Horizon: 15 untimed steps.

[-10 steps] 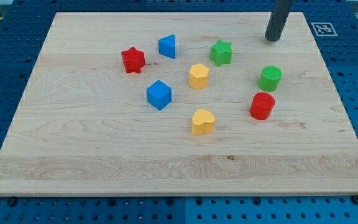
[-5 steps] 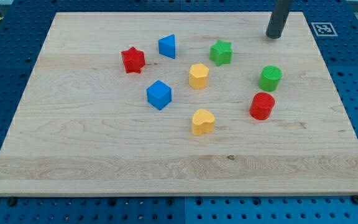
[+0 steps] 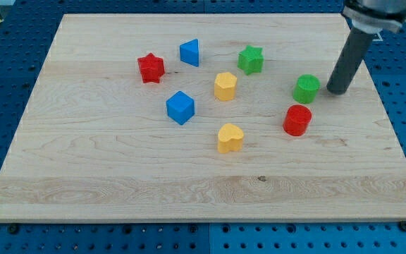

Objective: Push the red circle to the bottom left side of the board

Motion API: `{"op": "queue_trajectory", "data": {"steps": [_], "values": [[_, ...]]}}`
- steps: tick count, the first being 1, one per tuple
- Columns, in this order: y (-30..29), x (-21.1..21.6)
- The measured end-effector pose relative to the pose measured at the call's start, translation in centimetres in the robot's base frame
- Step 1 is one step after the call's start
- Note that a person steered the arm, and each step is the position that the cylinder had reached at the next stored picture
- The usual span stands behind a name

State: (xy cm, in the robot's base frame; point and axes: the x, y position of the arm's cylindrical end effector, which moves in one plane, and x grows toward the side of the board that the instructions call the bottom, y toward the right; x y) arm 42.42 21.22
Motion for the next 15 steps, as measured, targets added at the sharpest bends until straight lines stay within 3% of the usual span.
{"op": "queue_trajectory", "data": {"steps": [1, 4, 7, 13, 15], "values": [[-5.3, 3.0], [-7.0, 10.6], [-10.5, 11.8], [-31.1, 14.7], [-31.5, 12.4]]}}
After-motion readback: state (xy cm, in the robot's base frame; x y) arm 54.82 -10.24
